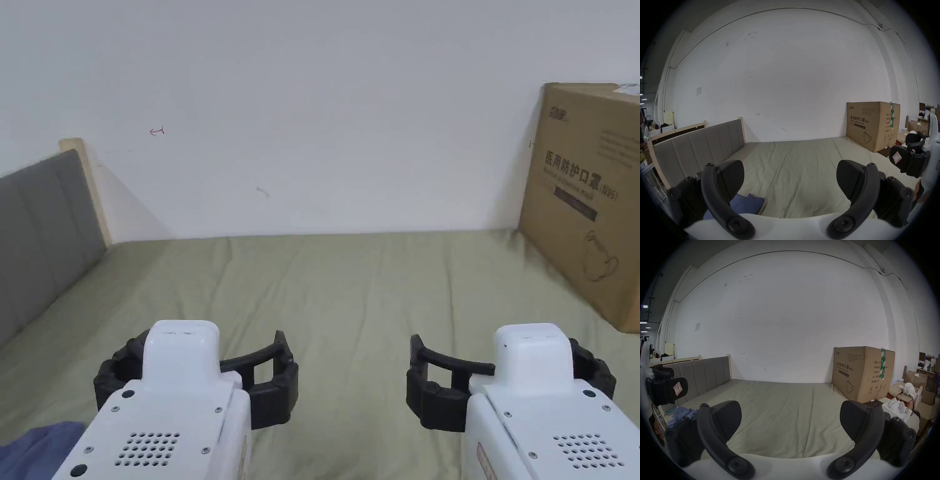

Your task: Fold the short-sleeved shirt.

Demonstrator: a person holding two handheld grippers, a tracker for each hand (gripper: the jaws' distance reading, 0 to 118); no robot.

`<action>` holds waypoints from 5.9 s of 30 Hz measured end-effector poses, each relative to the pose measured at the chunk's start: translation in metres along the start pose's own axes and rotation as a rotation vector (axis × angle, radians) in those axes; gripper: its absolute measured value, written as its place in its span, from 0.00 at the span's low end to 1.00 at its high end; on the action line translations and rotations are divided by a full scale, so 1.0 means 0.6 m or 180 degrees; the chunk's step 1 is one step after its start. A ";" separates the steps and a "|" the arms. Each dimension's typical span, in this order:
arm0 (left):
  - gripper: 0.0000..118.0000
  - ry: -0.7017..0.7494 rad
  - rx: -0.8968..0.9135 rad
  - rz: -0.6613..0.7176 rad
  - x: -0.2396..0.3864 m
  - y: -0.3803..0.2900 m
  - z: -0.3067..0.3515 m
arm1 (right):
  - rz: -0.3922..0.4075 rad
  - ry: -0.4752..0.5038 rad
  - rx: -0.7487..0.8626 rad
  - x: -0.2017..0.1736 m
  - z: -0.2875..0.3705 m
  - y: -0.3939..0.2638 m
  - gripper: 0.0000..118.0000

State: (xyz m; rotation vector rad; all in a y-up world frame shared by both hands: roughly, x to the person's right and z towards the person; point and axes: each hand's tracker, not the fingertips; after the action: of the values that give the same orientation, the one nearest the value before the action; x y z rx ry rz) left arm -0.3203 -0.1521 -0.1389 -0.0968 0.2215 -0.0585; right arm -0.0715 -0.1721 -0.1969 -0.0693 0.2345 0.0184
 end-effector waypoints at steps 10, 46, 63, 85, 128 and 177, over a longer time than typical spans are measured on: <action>0.98 -0.0021 0.0000 -0.0002 0.003 0.001 -0.004 | -0.0033 -0.0006 -0.0037 0.004 -0.003 -0.005 1.00; 0.98 -0.0118 0.0007 0.0734 -0.016 -0.003 -0.040 | 0.0603 0.0077 -0.0120 -0.048 -0.015 -0.017 1.00; 0.98 -0.0038 -0.0004 -0.0132 0.010 -0.017 -0.025 | 0.0179 -0.0173 -0.0101 -0.002 0.008 -0.025 0.99; 0.00 -0.0142 -0.0055 0.0071 0.007 -0.012 -0.025 | -0.0021 -0.0196 -0.0266 0.012 -0.022 -0.025 0.01; 0.00 0.1377 -0.2002 0.1043 -0.345 -0.268 -0.076 | 0.0249 0.1838 -0.0697 -0.313 -0.066 -0.027 0.00; 0.03 -0.0150 -0.1882 0.1522 -0.225 -0.087 -0.291 | 0.0037 0.0823 -0.1249 -0.116 -0.140 -0.060 0.00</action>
State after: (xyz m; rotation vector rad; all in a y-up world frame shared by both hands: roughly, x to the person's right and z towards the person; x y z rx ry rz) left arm -0.4930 -0.2103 -0.2742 -0.6297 0.2047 0.4884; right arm -0.1578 -0.2144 -0.2596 -0.4628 0.4878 0.0672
